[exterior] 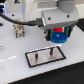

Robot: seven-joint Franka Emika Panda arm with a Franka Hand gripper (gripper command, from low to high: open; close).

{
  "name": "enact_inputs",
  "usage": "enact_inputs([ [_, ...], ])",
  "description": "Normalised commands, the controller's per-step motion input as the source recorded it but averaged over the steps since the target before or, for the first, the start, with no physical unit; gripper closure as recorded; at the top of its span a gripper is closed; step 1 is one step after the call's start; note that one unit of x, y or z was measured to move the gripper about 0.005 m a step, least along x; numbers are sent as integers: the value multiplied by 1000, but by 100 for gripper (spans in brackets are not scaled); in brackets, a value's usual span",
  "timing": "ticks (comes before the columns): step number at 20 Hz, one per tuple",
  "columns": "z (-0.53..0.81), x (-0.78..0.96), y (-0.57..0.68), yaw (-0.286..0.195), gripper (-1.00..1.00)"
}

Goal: Insert the blue gear onto the right peg, followed by the red gear

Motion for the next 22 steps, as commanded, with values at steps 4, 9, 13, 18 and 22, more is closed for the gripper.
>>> enact_inputs([
  [4, 10, 470, -245, 0, 100],
  [9, -83, 305, -281, 0, 100],
  [13, -84, 195, -272, 0, 100],
  [18, -117, 235, -95, 0, 100],
  [22, -112, 205, 5, 0, 100],
])
